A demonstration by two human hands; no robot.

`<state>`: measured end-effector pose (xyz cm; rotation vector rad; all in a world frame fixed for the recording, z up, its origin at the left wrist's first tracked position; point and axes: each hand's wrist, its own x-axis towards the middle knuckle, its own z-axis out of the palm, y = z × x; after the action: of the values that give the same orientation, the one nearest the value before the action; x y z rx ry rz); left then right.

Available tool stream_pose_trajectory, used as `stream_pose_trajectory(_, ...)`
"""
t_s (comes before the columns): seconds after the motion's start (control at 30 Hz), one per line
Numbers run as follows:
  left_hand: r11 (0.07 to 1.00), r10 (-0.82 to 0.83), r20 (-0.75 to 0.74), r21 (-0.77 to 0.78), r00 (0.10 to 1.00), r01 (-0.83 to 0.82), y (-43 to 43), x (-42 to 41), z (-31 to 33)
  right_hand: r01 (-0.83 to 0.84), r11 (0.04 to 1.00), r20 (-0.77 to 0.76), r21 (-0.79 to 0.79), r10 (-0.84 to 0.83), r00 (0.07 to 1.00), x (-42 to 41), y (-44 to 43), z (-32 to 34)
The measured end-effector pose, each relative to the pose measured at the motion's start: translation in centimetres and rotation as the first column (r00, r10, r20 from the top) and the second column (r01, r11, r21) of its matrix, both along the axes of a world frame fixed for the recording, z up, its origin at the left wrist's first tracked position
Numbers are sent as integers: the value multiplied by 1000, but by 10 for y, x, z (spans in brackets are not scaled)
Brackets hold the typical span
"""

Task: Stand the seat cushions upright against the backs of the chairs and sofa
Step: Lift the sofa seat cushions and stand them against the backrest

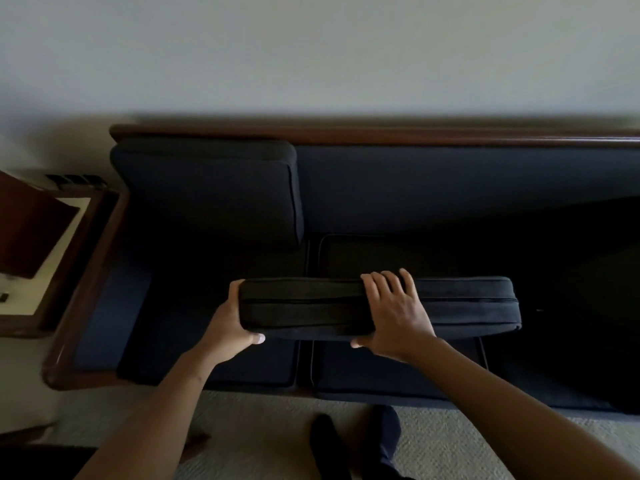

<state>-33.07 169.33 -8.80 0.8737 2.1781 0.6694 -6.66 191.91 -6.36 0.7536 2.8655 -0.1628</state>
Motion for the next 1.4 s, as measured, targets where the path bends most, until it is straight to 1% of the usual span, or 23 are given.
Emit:
stream_pose_trajectory(0.07, 1000, 30, 0, 2, 1000, -30, -1, 4, -1, -31, 999, 1, 20, 31, 1000, -12, -2, -3)
stream_pose_trajectory(0.17, 998, 54, -27, 28, 998, -54, -1, 8, 1, -21, 999, -36, 28, 22, 999, -15, -6, -1)
stream_pose_trajectory(0.3, 998, 7, -70, 59, 997, -3, 4, 13, 26, 18, 1000, -121, 19, -15, 993, -1, -5, 6)
stream_pose_trajectory(0.4, 995, -43, -110, 84, 993, 53, 11, 18, 68, 50, 999, -238, -13, -51, 970, 17, 3, 20)
stream_pose_trajectory(0.47, 989, -63, -133, 123, 989, 79, 18, 23, 103, 69, 996, -340, -55, -84, 937, 30, 12, 31)
stream_pose_trajectory(0.53, 974, -102, -180, 181, 978, 135, 30, 32, 143, 70, 988, -435, -137, -124, 892, 44, 23, 43)
stream_pose_trajectory(0.6, 943, -174, -243, 239, 954, 232, 48, 44, 184, 82, 967, -502, -241, -196, 843, 57, 32, 53)
stream_pose_trajectory(0.67, 900, -248, -302, 278, 920, 334, 68, 60, 218, 136, 918, -477, -374, -316, 820, 68, 38, 57)
stream_pose_trajectory(0.73, 862, -309, -361, 285, 880, 420, 91, 75, 233, 183, 852, -386, -490, -401, 831, 77, 42, 55)
stream_pose_trajectory(0.83, 830, -386, -397, 245, 833, 502, 121, 99, 219, 192, 789, -286, -583, -421, 861, 85, 44, 42)
stream_pose_trajectory(0.9, 803, -426, -425, 228, 799, 550, 137, 117, 199, 192, 751, -265, -632, -442, 857, 87, 42, 37)
stream_pose_trajectory(0.93, 790, -436, -438, 232, 787, 567, 145, 125, 190, 196, 724, -273, -661, -475, 837, 88, 41, 38)
stream_pose_trajectory(1.0, 767, -446, -481, 229, 755, 599, 160, 140, 175, 189, 663, -319, -724, -566, 760, 94, 44, 46)
stream_pose_trajectory(1.07, 749, -472, -555, 156, 685, 643, 173, 149, 166, 163, 639, -373, -751, -616, 694, 99, 52, 61)
stream_pose_trajectory(1.13, 746, -505, -637, 17, 582, 666, 179, 147, 157, 156, 674, -417, -722, -605, 679, 104, 61, 77)
stream_pose_trajectory(1.2, 760, -526, -675, -99, 518, 642, 174, 134, 149, 183, 764, -436, -618, -527, 729, 106, 71, 92)
stream_pose_trajectory(1.27, 787, -537, -675, -184, 506, 589, 162, 117, 144, 193, 873, -428, -448, -399, 811, 108, 79, 105)
stream_pose_trajectory(1.33, 816, -535, -669, -250, 516, 522, 148, 95, 143, 166, 951, -386, -261, -260, 885, 106, 89, 116)
stream_pose_trajectory(1.4, 835, -531, -656, -299, 536, 461, 135, 74, 142, 129, 986, -242, -105, -151, 958, 97, 98, 128)
